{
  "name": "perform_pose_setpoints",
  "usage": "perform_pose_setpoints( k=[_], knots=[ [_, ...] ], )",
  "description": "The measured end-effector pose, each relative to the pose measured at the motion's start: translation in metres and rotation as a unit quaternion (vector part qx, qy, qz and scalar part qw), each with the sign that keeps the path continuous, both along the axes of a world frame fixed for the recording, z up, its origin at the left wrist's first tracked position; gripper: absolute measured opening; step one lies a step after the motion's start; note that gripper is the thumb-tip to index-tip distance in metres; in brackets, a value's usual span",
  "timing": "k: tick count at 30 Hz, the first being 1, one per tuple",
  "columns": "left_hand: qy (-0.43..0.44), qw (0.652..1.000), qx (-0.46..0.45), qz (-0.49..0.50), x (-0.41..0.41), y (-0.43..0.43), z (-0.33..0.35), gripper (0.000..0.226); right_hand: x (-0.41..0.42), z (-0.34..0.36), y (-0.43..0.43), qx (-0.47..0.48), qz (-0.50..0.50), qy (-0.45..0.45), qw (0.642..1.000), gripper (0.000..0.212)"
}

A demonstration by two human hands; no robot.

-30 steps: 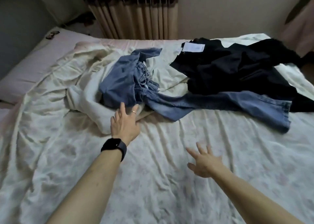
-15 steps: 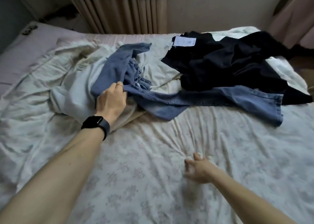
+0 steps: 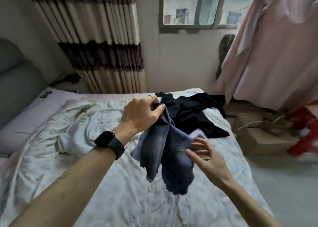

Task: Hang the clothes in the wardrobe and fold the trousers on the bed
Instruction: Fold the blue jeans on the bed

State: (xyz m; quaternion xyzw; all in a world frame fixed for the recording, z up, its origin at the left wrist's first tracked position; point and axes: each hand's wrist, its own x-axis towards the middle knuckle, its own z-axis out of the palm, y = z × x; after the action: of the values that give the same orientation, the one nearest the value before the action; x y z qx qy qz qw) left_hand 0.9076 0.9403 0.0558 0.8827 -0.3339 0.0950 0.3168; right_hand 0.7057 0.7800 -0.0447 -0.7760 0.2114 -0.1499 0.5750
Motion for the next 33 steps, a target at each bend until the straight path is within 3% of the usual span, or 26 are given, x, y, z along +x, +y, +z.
perform_pose_setpoints(
  k=[2,5,7,12,15,19,20,23,28,33],
  knots=[
    [0.063,0.997,-0.036,0.021,-0.041,-0.017,0.023,0.021,-0.044,0.02,0.002,-0.068,0.046,0.003,0.997,0.067],
    [0.226,0.966,-0.117,0.05,-0.101,-0.042,0.035,0.025,-0.107,0.021,0.01,-0.196,0.093,0.037,0.975,0.091],
    [0.289,0.946,-0.131,0.067,-0.135,-0.053,0.027,0.023,-0.13,0.013,0.014,-0.251,0.093,0.036,0.963,0.093],
    [0.341,0.935,-0.06,0.07,-0.229,-0.087,-0.023,0.022,-0.178,-0.018,0.0,-0.258,0.041,0.034,0.965,0.026],
    [0.348,0.934,-0.025,0.082,-0.271,-0.103,-0.045,0.025,-0.206,-0.042,-0.013,-0.154,0.04,0.054,0.986,0.005],
    [0.32,0.944,0.002,0.083,-0.297,-0.101,-0.063,0.017,-0.234,-0.053,-0.024,0.005,0.014,0.057,0.998,0.016],
    [0.333,0.939,-0.011,0.08,-0.301,-0.096,-0.066,0.024,-0.236,-0.05,-0.029,0.046,-0.003,0.061,0.997,0.019],
    [0.334,0.937,-0.047,0.086,-0.312,-0.073,-0.075,0.052,-0.232,-0.032,-0.053,0.121,-0.056,0.053,0.99,0.019],
    [0.234,0.965,-0.093,0.079,-0.367,-0.051,-0.111,0.044,-0.21,0.005,-0.08,0.279,-0.073,0.009,0.957,0.018],
    [0.26,0.96,-0.065,0.075,-0.391,-0.053,-0.13,0.049,-0.178,0.042,-0.085,0.365,-0.095,-0.001,0.926,0.013]
  ],
)
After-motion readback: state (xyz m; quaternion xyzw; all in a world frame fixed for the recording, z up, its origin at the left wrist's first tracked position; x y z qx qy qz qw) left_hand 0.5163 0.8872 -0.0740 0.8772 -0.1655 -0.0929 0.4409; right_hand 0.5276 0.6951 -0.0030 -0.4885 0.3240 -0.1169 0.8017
